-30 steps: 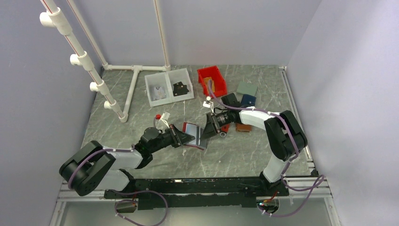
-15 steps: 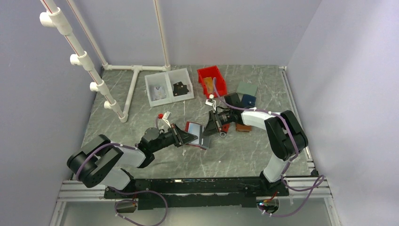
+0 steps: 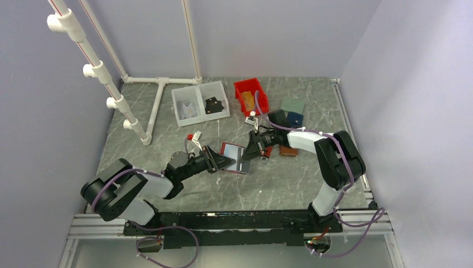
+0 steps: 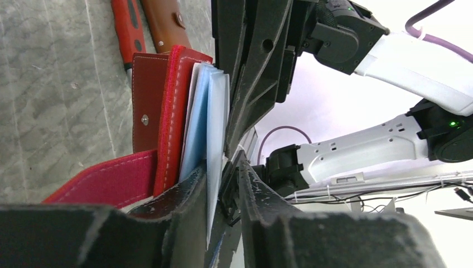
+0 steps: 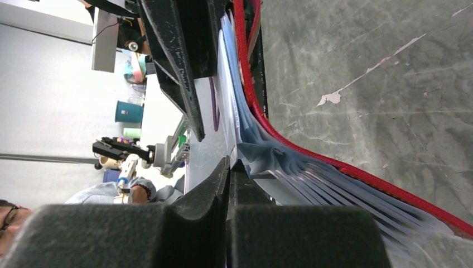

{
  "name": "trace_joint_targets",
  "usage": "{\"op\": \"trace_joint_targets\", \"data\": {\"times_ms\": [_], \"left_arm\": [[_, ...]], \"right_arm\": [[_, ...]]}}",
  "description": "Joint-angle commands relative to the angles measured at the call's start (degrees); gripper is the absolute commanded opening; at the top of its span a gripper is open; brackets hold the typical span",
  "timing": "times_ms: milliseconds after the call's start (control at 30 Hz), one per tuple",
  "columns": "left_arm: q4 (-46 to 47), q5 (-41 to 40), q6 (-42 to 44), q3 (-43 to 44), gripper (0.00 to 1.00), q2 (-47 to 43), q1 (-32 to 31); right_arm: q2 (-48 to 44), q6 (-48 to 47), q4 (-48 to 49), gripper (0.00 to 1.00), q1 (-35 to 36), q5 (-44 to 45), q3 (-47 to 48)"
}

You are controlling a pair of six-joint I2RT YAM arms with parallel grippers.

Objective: Take the credit cards out of the card holder
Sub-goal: Remove the credit card from the card holder.

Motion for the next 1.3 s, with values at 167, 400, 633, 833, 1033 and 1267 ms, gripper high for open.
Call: {"op": "trace_joint_targets", "data": {"times_ms": [167, 400, 633, 833, 1033, 1267], "left_arm": [[-5.19, -1.67, 0.92, -0.23, 0.34, -6.1, 0.43], [-6.92, -3.23, 0.83, -2.84, 0.13, -5.96, 1.91], [-2.36, -2.36, -0.02, -5.56, 0.0, -1.29, 3.88], [-0.71, -1.33, -0.89, -7.14, 0.0, 5.71, 6.15], [-6.23, -1.21, -3.11, -5.66, 0.0, 12.46, 7.95], [-17.56, -1.92, -2.65, -2.91, 0.03, 11.37, 8.19]], "right_arm": [[1.24, -5.18, -3.25, 0.0, 0.33, -0.74, 2.06], [3.25, -7.19, -5.61, 0.0, 0.16, 0.52, 2.68], [7.51, -13.54, -12.81, 0.0, -0.18, 2.87, 4.78], [8.94, -15.42, -14.99, 0.0, -0.75, 5.52, 5.53], [9.52, -21.54, -20.18, 0.0, -1.76, 10.04, 7.47], [7.86, -27.61, -25.46, 0.0, -1.86, 10.28, 9.59]]}}
